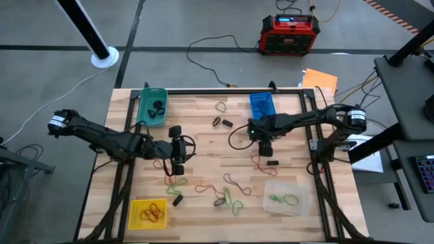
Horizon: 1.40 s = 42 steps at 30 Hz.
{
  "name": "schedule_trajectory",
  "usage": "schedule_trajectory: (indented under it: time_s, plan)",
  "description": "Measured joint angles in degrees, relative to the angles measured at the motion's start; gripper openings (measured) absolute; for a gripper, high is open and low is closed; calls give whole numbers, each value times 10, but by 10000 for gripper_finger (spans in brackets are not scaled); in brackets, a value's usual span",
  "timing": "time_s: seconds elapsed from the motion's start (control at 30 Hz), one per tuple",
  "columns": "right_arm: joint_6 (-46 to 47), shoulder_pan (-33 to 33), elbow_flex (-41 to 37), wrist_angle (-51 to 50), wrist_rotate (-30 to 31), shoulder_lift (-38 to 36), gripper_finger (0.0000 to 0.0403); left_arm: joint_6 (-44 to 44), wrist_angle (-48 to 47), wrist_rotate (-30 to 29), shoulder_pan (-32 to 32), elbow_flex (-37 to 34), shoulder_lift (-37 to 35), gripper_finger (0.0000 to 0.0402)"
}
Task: Sort rubber bands into baskets
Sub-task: Put the thin black rubber band into the blue basket
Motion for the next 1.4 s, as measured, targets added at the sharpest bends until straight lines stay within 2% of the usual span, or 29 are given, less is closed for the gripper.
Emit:
schedule_trajectory:
  time_s: [0.3, 0.4, 0.6, 0.83, 1.1, 1.4]
  plan:
    - [-5, -3, 3, 3, -3, 59, 175, 0, 1, 0, 0, 0, 0, 142]
    - [-6, -3, 2, 8, -8, 67, 141, 0, 3, 0, 0, 0, 0, 142]
    - [-11, -4, 0, 34, -27, 70, 24, 0, 3, -1, 0, 0, 0, 142]
    - [16, 2, -3, 49, -39, 25, 9, 0, 3, -1, 0, 0, 0, 142]
    - [24, 7, -41, 193, -104, -99, 8, -8, 11, -1, 0, 0, 0, 142]
    - [32, 8, -121, 482, -106, -210, 8, -9, 23, -1, 0, 0, 0, 142]
